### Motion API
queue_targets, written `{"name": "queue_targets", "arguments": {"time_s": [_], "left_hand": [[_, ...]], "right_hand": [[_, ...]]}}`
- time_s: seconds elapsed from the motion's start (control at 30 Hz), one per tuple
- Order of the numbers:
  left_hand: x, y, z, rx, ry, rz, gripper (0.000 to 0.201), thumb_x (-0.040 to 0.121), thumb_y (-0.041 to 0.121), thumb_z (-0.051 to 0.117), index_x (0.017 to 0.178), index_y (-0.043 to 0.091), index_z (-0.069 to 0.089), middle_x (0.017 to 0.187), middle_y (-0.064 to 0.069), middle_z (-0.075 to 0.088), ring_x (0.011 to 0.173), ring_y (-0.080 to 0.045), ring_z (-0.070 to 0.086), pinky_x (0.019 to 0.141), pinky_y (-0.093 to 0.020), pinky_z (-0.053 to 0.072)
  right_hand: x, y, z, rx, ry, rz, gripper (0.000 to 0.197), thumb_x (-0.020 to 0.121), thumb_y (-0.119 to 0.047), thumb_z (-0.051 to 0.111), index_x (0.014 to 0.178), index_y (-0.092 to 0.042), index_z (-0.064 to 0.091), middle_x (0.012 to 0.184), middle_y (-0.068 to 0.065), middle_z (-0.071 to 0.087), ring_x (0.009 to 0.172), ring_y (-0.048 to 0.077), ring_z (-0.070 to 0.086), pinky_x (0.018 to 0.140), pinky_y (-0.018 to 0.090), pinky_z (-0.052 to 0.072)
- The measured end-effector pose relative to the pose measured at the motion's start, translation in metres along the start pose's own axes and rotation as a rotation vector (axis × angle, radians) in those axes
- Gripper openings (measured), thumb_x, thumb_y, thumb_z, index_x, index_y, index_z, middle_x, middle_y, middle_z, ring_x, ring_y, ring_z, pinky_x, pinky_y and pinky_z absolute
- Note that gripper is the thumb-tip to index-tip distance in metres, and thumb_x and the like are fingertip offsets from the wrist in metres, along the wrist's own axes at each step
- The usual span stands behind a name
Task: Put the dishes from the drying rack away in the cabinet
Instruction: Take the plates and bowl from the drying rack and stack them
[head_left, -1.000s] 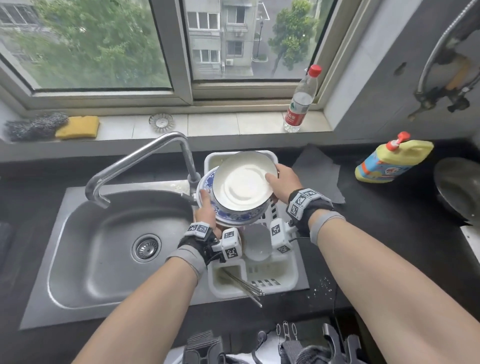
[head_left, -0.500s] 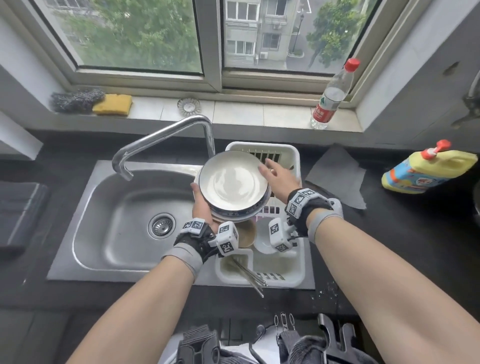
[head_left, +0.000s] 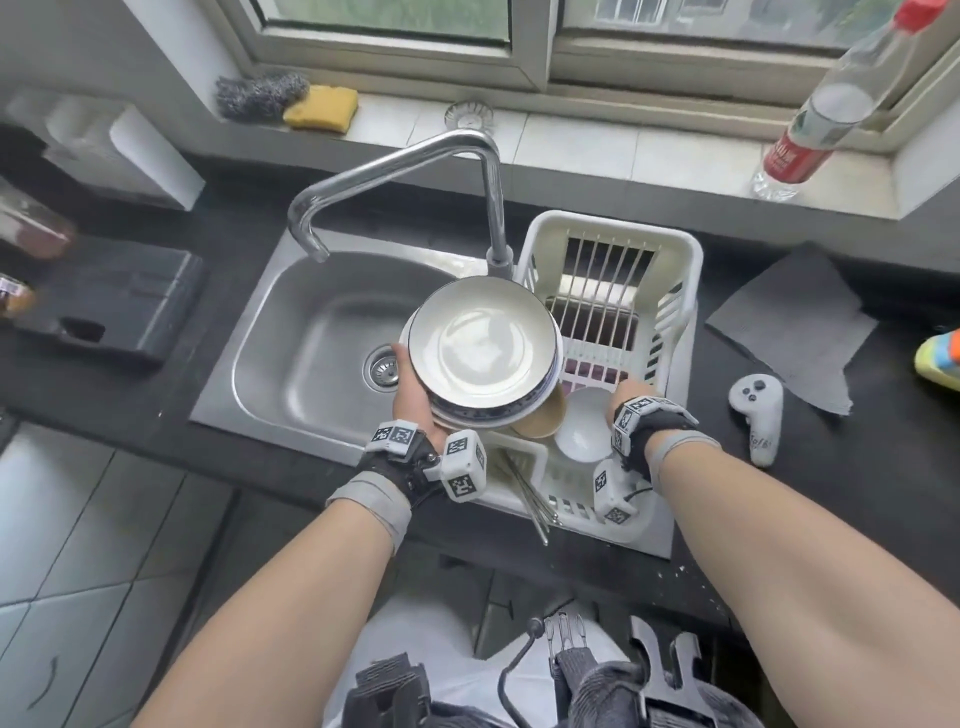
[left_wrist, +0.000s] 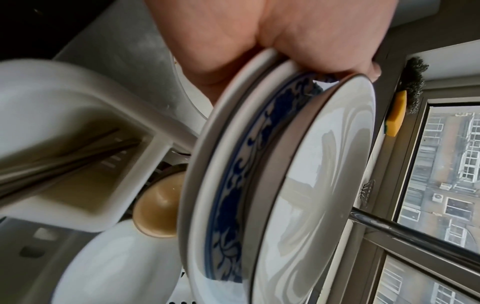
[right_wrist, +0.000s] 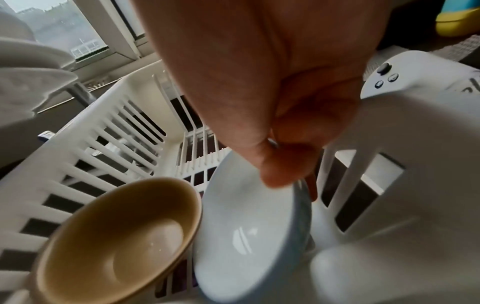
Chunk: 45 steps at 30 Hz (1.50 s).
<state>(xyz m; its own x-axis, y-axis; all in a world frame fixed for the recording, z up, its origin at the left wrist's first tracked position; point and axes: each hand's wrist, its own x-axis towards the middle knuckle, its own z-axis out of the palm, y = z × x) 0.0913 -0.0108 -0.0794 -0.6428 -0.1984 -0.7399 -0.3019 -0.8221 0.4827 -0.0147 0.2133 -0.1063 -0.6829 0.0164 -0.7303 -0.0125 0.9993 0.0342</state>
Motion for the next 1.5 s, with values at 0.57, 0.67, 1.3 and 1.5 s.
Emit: {"name": "queue_targets", "arguments": {"time_s": [0.57, 0.67, 1.3, 1.5], "left_hand": [[0.005, 0.0, -0.017, 0.209, 0.028, -0.072, 0.096, 0.067, 0.091, 0.046, 0.13, 0.021, 0.065, 0.123, -0.017, 0.071, 0.109, -0.039, 0.069, 0.077, -0.05, 0.061], [0.011, -0.003, -0.03, 0.248, 0.024, -0.096, 0.113, 0.043, 0.096, 0.061, 0.129, 0.022, 0.065, 0.125, -0.018, 0.071, 0.11, -0.042, 0.069, 0.09, -0.062, 0.055], [-0.02, 0.007, -0.075, 0.092, 0.046, 0.022, 0.081, 0.082, 0.079, 0.047, 0.13, 0.017, 0.065, 0.124, -0.015, 0.071, 0.108, -0.034, 0.07, 0.073, -0.043, 0.063], [-0.019, 0.002, -0.067, 0.015, 0.06, 0.081, 0.077, 0.082, 0.079, 0.048, 0.131, 0.022, 0.064, 0.127, -0.014, 0.07, 0.114, -0.035, 0.068, 0.082, -0.047, 0.062]], "right_hand": [[-0.1, -0.012, -0.066, 0.667, 0.476, -0.134, 0.036, 0.087, -0.026, 0.038, 0.105, -0.005, 0.061, 0.099, 0.017, 0.067, 0.091, 0.037, 0.067, 0.08, 0.049, 0.057], [-0.115, -0.042, -0.052, 0.633, 0.447, -0.213, 0.025, 0.092, -0.027, 0.041, 0.108, -0.018, 0.058, 0.089, 0.008, 0.067, 0.066, 0.025, 0.067, 0.059, 0.035, 0.057], [-0.083, 0.001, 0.021, 1.029, 0.094, -0.008, 0.029, 0.095, -0.03, 0.059, 0.114, -0.009, 0.064, 0.103, 0.009, 0.072, 0.058, 0.015, 0.059, 0.048, 0.023, 0.046], [-0.036, 0.012, 0.028, 0.991, 0.043, -0.082, 0.041, 0.098, -0.012, 0.048, 0.138, -0.023, 0.047, 0.12, 0.01, 0.058, 0.077, 0.024, 0.068, 0.054, 0.031, 0.058]]}}
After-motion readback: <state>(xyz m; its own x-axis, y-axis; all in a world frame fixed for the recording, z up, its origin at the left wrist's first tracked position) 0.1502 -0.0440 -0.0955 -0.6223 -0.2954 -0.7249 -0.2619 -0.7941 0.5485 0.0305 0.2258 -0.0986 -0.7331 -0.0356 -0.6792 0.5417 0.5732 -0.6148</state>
